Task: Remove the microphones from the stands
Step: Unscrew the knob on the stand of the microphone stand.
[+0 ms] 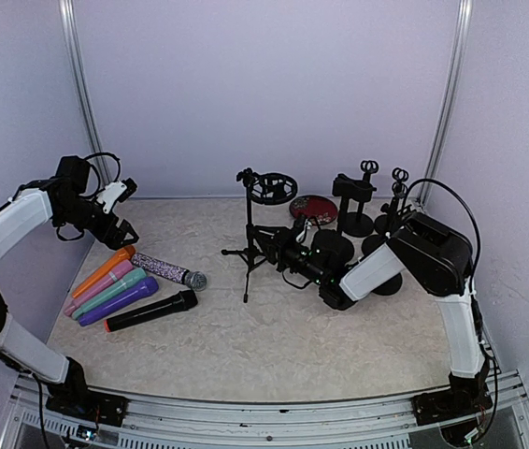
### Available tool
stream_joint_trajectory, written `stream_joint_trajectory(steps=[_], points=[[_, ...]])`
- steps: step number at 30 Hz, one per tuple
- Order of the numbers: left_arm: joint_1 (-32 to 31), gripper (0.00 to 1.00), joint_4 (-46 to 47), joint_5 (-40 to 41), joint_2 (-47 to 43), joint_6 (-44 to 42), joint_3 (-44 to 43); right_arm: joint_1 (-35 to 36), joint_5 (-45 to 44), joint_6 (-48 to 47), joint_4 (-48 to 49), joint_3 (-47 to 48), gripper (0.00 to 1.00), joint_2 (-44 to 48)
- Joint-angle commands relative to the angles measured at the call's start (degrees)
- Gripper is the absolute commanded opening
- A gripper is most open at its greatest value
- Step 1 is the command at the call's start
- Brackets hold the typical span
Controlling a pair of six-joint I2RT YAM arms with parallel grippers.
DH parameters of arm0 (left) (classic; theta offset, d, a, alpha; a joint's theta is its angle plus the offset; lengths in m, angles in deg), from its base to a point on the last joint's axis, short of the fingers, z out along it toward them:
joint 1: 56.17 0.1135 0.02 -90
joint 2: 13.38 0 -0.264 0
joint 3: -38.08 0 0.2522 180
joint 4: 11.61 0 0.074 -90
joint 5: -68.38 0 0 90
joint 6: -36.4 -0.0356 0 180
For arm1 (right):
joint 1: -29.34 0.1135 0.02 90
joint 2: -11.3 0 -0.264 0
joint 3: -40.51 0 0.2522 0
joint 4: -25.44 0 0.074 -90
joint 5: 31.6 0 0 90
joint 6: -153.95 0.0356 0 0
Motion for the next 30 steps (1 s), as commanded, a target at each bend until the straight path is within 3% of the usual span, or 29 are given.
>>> stream_joint_trajectory(steps=[1, 5, 8, 13, 21, 30], points=[[0.36, 0.94, 0.7, -0.5, -0.91, 0.05, -0.04, -0.09, 2.52, 7.61, 1.66, -1.78, 0.29, -2.43], [0.36, 0.94, 0.56, -0.51, -1.06, -0.12, 0.2, -1.39, 4.06, 1.39, -2.81, -2.67, 0.5, 1.04], [0.37, 0.95, 0.72, -0.47, -1.39, -0.32, 0.38, -2.36, 4.45, -7.53, -9.84, -3.66, 0.58, 5.47], [0.37, 0.94, 0.82, -0.6, -1.35, -0.27, 0.55, -3.67, 5.4, -18.88, -14.35, -5.8, 0.56, 9.41], [0.38, 0.95, 0.62, -0.48, -1.24, -0.42, 0.37, -3.51, 12.17, -43.21, -24.8, 0.51, 0.56, 10.03], [0.36, 0.94, 0.32, -0.11, -0.95, -0.46, -0.02, -3.2, 10.79, -53.79, -31.68, 4.87, 0.5, 9.12]])
